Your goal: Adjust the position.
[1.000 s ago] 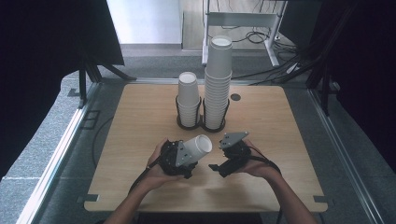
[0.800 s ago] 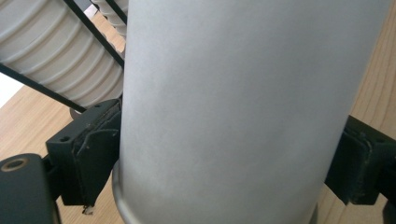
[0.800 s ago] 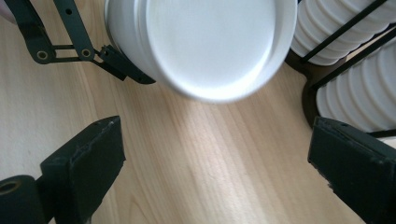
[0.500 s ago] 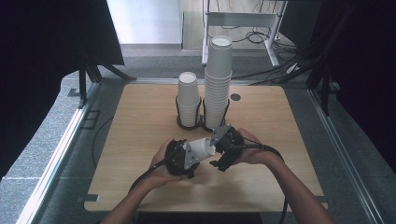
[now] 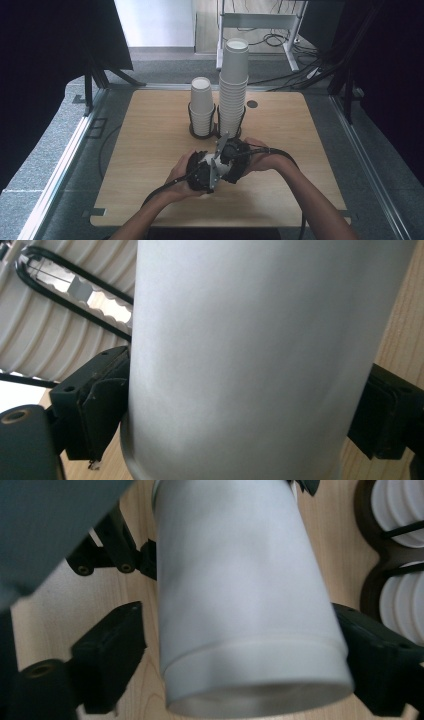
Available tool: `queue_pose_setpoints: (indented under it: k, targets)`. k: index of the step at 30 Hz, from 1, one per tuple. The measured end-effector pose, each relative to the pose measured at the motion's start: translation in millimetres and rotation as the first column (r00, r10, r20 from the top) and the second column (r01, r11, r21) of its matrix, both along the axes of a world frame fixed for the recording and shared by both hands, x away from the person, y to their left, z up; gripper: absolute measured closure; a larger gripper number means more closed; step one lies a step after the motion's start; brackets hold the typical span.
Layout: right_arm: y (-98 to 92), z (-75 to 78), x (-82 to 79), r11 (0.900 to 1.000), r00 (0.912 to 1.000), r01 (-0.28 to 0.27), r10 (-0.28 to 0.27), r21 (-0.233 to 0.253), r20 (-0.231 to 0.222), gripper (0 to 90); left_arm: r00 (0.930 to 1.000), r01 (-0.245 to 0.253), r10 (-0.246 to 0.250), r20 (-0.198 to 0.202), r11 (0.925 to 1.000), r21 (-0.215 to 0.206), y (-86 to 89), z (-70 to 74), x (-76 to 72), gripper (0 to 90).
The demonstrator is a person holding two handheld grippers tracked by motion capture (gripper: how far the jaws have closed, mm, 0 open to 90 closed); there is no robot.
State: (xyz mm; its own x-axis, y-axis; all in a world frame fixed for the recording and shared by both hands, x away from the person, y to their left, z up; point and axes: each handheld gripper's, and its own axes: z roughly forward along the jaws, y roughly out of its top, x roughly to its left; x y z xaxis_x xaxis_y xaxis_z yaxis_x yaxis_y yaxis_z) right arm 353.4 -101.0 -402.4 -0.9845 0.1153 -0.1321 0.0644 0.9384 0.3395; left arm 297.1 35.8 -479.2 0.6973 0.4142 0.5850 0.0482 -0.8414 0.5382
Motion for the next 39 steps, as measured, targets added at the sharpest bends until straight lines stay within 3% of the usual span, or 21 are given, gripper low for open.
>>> queue_pose_setpoints:
  k: [4,7,9,13,15,19,24,29,34,39]
  targets:
    - [1.8,-2.3,3.7,0.999,0.9994,-0.003,0.002,-0.033,-0.035,16.8,0.9999,0.009,-0.009,0.015,0.9999,-0.014,-5.4,-1.7,-2.3,9.4]
    - [2.7,-4.2,5.9,0.999,0.9981,0.01,-0.014,-0.052,-0.06,17.4,0.9997,0.017,-0.018,0.015,0.9997,0.015,-7.5,0.4,-3.1,9.4]
    - [2.6,-5.9,7.5,0.998,0.9974,0.011,-0.016,-0.064,-0.071,17.8,0.9997,0.017,-0.017,0.015,0.9998,-0.01,-9.1,-0.8,-3.3,9.4]
    - [1.2,-9.4,11.8,0.997,0.9964,0.012,-0.018,-0.075,-0.082,20.0,0.9993,0.023,-0.024,0.027,0.9985,0.05,-10.5,0.5,-2.7,9.4]
    - [0.8,-10.9,12.0,0.997,0.9963,0.014,-0.021,-0.082,-0.083,20.6,0.9992,0.023,-0.024,0.033,0.998,0.058,-11.4,-1.3,-2.5,9.3]
    - [0.0,-13.7,12.2,0.996,0.9966,0.001,-0.008,-0.088,-0.083,21.8,0.9993,0.02,-0.02,0.03,0.9997,0.01,-13.1,-7.1,-3.3,7.1]
    - [-3.5,-17.1,11.9,0.998,0.9963,-0.005,-0.001,-0.067,-0.085,22.2,0.9996,0.001,-0.001,0.028,1.0,-0.009,-11.3,-7.8,-3.4,0.0]
    - [-11.8,-19.9,13.5,0.999,0.9933,0.024,-0.026,-0.023,-0.113,22.1,0.9996,-0.005,0.005,0.027,0.9999,-0.01,-5.8,-8.1,-6.8,0.0]
    - [-23.5,-24.1,17.9,0.998,0.9936,0.056,-0.057,-0.017,-0.097,22.2,0.9991,-0.014,0.014,0.039,0.9999,-0.005,-0.3,-13.0,-12.6,0.0]
    - [-35.1,-26.3,18.4,0.996,0.992,0.091,-0.089,0.026,-0.09,22.1,0.999,-0.042,0.043,0.015,0.9987,-0.03,9.2,-15.8,-13.4,1.1]
